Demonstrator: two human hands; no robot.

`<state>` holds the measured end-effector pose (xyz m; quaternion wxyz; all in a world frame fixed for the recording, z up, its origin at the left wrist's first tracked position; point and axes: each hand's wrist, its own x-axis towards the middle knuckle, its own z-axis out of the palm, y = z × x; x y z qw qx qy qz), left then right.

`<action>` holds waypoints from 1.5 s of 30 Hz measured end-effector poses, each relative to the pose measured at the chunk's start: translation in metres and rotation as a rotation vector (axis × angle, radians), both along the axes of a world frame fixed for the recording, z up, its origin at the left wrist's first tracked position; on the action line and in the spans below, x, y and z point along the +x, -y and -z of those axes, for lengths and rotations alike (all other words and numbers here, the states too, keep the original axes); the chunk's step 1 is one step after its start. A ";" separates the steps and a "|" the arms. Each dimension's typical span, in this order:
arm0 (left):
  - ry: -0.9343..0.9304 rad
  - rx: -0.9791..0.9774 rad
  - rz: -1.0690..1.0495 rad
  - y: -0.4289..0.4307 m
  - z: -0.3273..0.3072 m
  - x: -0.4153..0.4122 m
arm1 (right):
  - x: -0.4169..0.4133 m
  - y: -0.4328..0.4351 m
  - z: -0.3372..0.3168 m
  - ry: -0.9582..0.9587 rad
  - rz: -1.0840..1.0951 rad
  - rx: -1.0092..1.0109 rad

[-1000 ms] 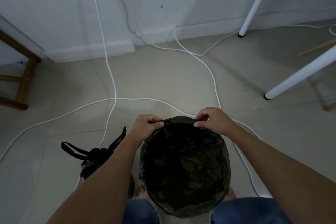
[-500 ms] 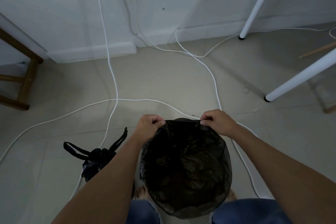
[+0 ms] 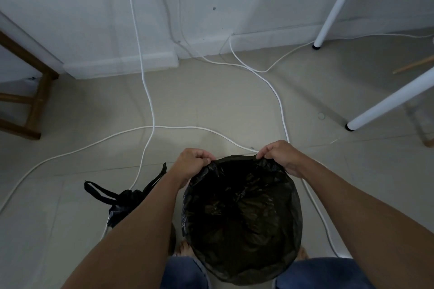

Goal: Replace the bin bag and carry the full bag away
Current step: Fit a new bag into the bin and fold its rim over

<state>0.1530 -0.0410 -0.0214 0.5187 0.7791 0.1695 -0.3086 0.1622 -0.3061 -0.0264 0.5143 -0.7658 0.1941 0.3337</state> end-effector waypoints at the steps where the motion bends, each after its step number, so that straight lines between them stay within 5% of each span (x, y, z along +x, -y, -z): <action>1: 0.013 0.038 0.031 -0.001 -0.002 0.000 | 0.000 -0.001 -0.003 -0.008 0.026 -0.007; 9: 0.335 0.520 0.603 0.003 -0.005 -0.004 | -0.009 -0.009 -0.014 0.239 -0.453 -0.348; 17: 0.287 0.718 0.793 0.004 -0.007 -0.011 | -0.009 -0.018 -0.016 0.328 -0.510 -0.472; 24: 0.495 0.573 0.576 0.006 -0.004 -0.024 | -0.008 -0.021 -0.016 0.308 -0.503 -0.488; 29: 0.324 0.453 0.516 -0.005 0.003 -0.020 | -0.008 -0.020 -0.016 0.313 -0.497 -0.480; 34: 0.120 0.126 0.255 -0.025 0.003 -0.023 | -0.008 -0.021 -0.016 0.304 -0.483 -0.480; 45: 0.147 0.228 0.024 0.004 -0.007 -0.018 | -0.007 -0.021 -0.018 0.291 -0.485 -0.465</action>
